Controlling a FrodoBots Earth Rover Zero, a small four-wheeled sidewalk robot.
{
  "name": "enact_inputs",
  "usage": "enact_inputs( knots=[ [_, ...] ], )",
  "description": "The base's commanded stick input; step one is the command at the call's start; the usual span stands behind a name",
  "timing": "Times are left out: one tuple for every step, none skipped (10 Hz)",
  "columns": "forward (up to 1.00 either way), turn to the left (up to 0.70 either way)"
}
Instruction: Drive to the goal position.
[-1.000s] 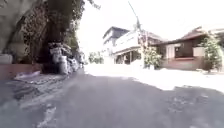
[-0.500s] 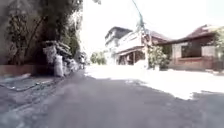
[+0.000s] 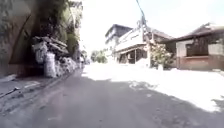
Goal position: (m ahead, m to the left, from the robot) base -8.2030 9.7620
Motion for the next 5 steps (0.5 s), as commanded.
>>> enact_inputs(
  knots=[
    [1.0, 0.11],
    [1.0, 0.05],
    [1.0, 0.04],
    [1.0, 0.33],
    [1.0, 0.26]
  ],
)
